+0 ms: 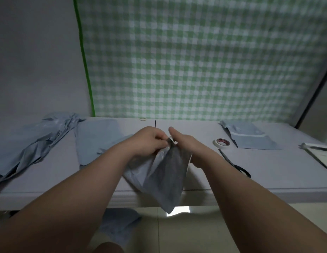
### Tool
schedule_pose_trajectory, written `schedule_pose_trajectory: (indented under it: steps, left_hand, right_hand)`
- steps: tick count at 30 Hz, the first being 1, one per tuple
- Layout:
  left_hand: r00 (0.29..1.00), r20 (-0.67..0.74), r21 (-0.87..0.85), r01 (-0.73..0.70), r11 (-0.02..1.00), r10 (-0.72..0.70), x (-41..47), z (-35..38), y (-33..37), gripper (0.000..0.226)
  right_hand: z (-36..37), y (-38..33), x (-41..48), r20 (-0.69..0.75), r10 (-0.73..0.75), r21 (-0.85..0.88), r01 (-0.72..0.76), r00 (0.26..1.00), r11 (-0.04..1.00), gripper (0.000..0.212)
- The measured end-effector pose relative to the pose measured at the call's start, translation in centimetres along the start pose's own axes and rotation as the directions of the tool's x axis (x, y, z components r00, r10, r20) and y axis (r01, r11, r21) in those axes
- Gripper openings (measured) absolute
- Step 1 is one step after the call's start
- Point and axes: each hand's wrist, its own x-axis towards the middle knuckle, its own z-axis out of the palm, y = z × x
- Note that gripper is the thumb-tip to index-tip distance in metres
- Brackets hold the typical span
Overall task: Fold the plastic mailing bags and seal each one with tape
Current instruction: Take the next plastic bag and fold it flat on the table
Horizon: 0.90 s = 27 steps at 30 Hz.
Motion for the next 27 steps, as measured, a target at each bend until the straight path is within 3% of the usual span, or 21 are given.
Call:
schedule_pose_trajectory:
  steps: [2,4,6,9,11,14,16,17,20,22,27]
  left_hand:
    - [0.994,-0.076,-0.064,0.071,0.995,-0.076,-0.3,-0.5,-0.3,0.027]
    - [0.960,-0.255,0.108,0.150,0.983,-0.118,-0.3,-1.4,-1.1,0.022]
    - [0.924,-0.331,0.181,0.262,0.948,-0.192,-0.6,-2.3,-2.3,0.018]
    - [0.928,-0.183,0.194,0.356,0.914,-0.323,-1.8,-3.6,-3.8,0.024]
    - [0.946,-0.047,0.368,0.316,0.874,-0.322,-2.6,-4.5,-3.9,0.026]
    - [0.925,-0.036,0.433,0.355,0.829,-0.378,-4.0,-5.2,-2.8,0.022]
    - [0.925,-0.012,0.333,0.361,0.871,-0.379,-4.5,-5.8,-2.2,0.027]
    - [0.941,0.043,0.192,0.323,0.927,-0.337,-4.5,-6.0,-1.8,0.035]
    - [0.974,0.190,-0.282,0.172,0.944,-0.121,-4.5,-6.0,-0.3,0.053]
    - [0.978,0.204,-0.355,0.105,0.929,-0.033,-3.8,-5.5,0.5,0.061]
    - [0.995,-0.044,-0.450,0.061,0.891,-0.090,-0.9,-4.4,2.9,0.017]
  right_hand:
    - [0.7,-0.5,-0.7,0.115,0.031,-0.006,-0.031,0.993,1.000,0.047]
    - [1.6,-0.6,-0.7,0.146,0.015,-0.126,0.004,0.989,0.992,0.042]
    - [2.5,-0.8,-0.5,0.096,-0.035,-0.194,0.053,0.995,0.980,0.034]
    - [3.0,-2.0,-0.4,0.073,-0.075,0.030,0.072,0.995,0.997,0.037]
    - [3.1,-3.8,-0.6,0.124,-0.104,0.199,0.078,0.987,0.977,0.038]
    - [3.0,-6.9,-1.1,0.121,-0.162,0.425,0.096,0.979,0.900,0.031]
    - [2.6,-8.5,-1.5,0.117,-0.237,0.619,0.115,0.965,0.777,0.038]
    - [2.3,-9.1,-1.5,0.099,-0.267,0.666,0.136,0.958,0.734,0.038]
    - [1.2,-10.0,-1.3,-0.006,-0.274,0.653,0.211,0.962,0.727,0.032]
    - [0.2,-9.9,-0.9,-0.072,-0.247,0.632,0.236,0.966,0.738,0.033]
    - [-2.2,-9.6,-0.4,-0.168,-0.163,0.625,0.233,0.972,0.745,0.047]
